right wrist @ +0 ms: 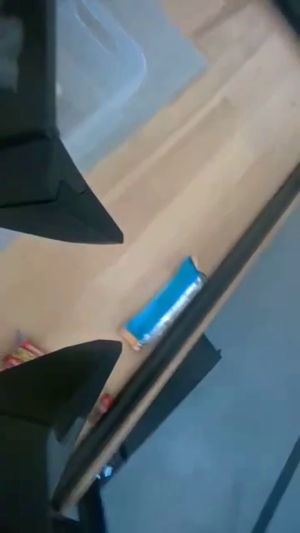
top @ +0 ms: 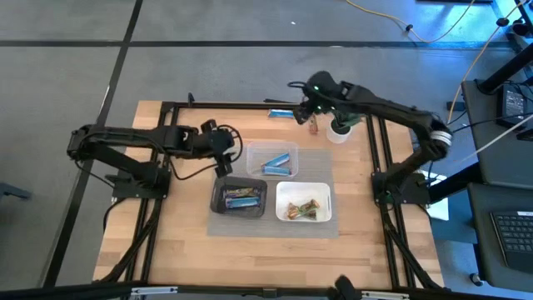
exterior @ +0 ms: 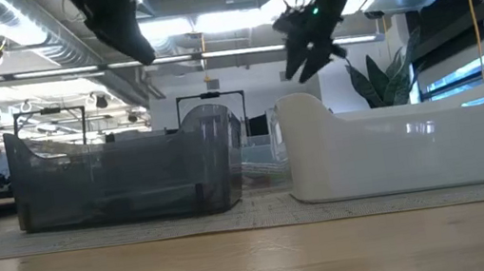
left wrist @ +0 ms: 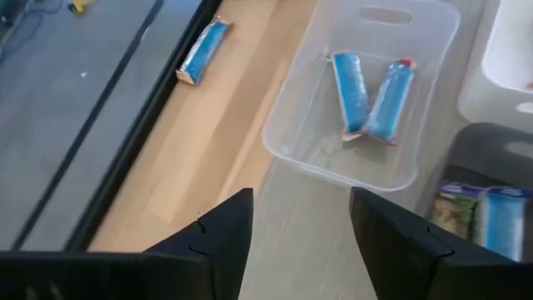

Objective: Pick and place Granola Bars by type
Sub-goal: Put the yellow granola bar into the white bin

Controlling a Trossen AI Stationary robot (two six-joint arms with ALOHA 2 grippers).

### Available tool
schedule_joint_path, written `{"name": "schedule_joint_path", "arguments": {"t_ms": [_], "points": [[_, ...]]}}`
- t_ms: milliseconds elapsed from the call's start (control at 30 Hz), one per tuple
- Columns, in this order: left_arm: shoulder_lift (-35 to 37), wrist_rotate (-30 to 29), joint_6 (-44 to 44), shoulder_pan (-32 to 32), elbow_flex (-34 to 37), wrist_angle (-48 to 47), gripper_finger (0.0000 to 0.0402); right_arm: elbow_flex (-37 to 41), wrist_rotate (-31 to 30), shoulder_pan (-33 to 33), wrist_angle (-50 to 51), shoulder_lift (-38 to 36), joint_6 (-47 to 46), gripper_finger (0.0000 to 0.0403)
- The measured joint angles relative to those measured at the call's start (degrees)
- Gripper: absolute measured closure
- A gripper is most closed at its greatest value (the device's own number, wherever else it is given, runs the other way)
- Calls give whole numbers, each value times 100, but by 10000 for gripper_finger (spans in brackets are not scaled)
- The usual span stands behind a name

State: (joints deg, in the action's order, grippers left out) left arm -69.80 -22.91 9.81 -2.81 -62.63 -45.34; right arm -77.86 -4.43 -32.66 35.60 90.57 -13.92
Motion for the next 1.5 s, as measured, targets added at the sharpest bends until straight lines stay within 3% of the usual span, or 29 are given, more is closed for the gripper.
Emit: {"name": "schedule_joint_path", "arguments": {"t_ms": [233, 533, 667, 800, 1000, 1500], "points": [[0, 32, -771, -308, 0, 4, 209, -826, -2, -356, -112, 940, 83, 191], [-2, 53, -1189, -642, 0, 2, 210, -1419, -1, -431, -121, 1838, 546, 99], [-2, 222, -1261, -758, 0, -135, 208, -1436, -33, -425, -73, 2051, 676, 76], [-4, 567, -1262, -885, 0, -276, 210, -1439, -396, -422, 24, 2137, 308, 71], [-4, 765, -1264, -1027, 0, -289, 208, -1441, 562, -525, -132, 2358, 244, 71], [-4, 761, -1310, -1167, 0, -286, 210, -1441, 592, -538, -366, 3198, 418, 71]]}}
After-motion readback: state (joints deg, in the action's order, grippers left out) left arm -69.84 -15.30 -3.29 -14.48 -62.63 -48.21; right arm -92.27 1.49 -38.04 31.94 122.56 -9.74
